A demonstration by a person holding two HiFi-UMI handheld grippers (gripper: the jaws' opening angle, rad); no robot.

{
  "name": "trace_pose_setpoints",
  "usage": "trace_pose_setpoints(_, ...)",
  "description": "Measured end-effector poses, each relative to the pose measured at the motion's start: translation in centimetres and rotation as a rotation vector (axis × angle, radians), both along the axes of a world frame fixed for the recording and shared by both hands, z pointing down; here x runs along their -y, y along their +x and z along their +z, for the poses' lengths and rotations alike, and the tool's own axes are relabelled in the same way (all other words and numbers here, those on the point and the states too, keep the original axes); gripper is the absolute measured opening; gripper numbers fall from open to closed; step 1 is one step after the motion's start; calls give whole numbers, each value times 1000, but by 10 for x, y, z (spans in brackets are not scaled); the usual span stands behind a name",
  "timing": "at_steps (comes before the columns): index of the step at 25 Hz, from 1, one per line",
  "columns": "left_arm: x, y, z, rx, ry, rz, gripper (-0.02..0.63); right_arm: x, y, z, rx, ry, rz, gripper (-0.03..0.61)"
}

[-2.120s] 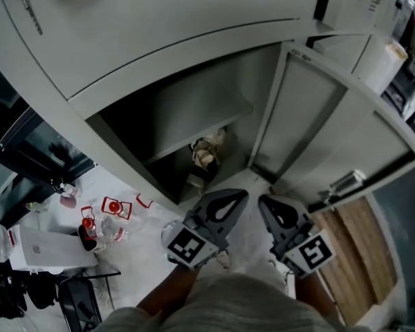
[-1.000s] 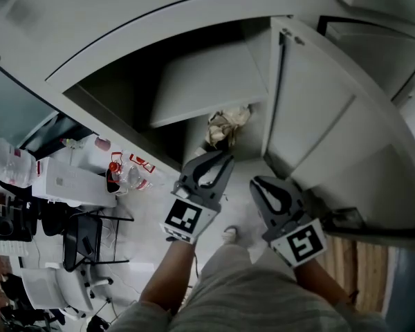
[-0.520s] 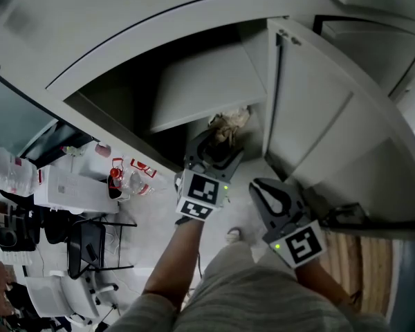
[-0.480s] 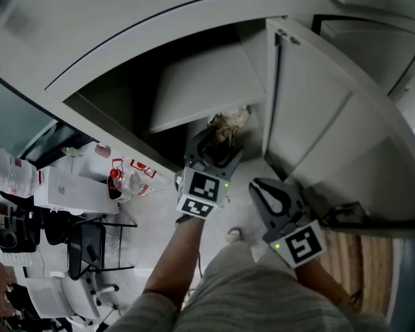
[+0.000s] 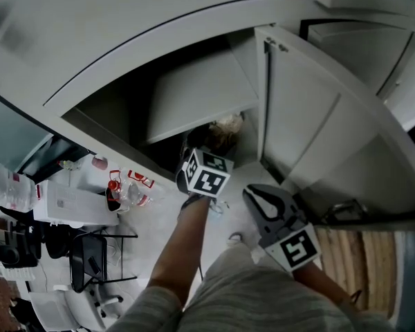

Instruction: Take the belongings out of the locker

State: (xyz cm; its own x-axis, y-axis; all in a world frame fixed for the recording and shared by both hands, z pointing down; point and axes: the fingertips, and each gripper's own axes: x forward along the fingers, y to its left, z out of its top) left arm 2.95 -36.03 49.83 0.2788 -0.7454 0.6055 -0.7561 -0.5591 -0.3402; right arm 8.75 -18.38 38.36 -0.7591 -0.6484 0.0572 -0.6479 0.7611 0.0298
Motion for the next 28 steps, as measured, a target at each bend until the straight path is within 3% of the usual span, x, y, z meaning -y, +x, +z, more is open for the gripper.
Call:
trace_pose_setpoints(11,20,-6,27,12,-62,3,371,0,-2,3,-16,-26,13,3)
trace_pose_setpoints(16,22,-4,35,90,-86,48,370,-1,-3,1,-17,-17,10,4)
trace_pose_setpoints(20,19,-2,39,131,-101,87,303,-1,-1,1,-11,-27,21,3)
trace_pose_setpoints(28,12,-1,40,57,-144,53,253,0,5,-1,0,-39,42,3)
